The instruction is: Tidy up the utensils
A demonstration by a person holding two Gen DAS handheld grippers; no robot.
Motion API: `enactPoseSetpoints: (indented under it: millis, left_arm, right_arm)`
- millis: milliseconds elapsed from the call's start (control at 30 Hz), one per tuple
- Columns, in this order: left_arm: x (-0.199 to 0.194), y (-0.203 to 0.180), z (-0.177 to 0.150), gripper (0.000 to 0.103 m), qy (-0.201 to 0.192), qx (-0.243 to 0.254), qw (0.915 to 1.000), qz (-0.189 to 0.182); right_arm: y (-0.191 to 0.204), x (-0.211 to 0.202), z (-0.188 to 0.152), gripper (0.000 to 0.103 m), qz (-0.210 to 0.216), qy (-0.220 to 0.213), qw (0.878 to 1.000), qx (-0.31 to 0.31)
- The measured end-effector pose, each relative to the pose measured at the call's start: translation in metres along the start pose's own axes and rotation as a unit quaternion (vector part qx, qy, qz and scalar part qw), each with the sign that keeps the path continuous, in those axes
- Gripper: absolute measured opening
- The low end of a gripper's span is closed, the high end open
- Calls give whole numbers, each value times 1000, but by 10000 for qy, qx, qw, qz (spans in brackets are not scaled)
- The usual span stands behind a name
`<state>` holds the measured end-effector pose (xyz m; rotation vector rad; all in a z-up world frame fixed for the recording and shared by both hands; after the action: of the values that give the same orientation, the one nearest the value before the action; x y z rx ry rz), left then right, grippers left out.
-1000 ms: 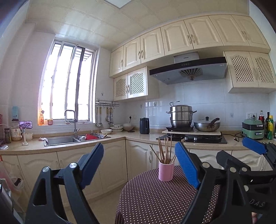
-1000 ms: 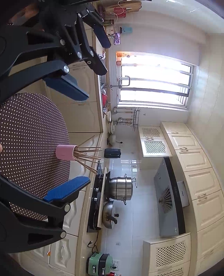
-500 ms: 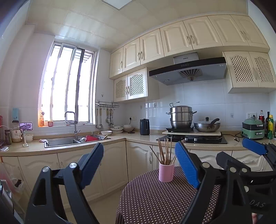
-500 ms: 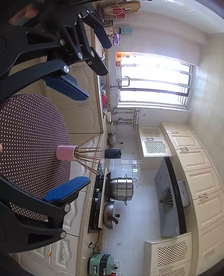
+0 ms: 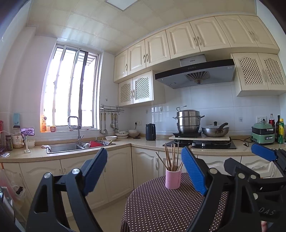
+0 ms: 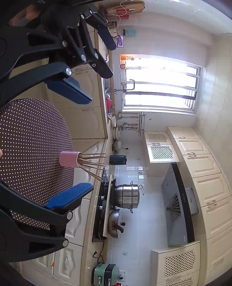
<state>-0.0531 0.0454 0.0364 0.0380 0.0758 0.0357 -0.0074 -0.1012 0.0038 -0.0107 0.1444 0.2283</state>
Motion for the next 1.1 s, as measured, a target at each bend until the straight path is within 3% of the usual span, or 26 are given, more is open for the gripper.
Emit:
enactPoseSetpoints:
  millis: [1100]
  left_arm:
    - [-1, -8, -1, 83, -22, 49, 10000, 67]
  right_arm:
    - [-4, -1, -3, 88, -29, 43, 10000, 77]
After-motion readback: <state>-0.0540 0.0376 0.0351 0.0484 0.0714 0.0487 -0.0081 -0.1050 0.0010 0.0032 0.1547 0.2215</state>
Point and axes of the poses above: each gripper's, at about its wrist camera, not at the fingertips, and x roughly the way its jaws point, y to its left, z to its top, the point moved 2 cm from there along x, roughly the way its jaws point, and after that the axes turned 6 degrees about y, right-handed, at the moved point
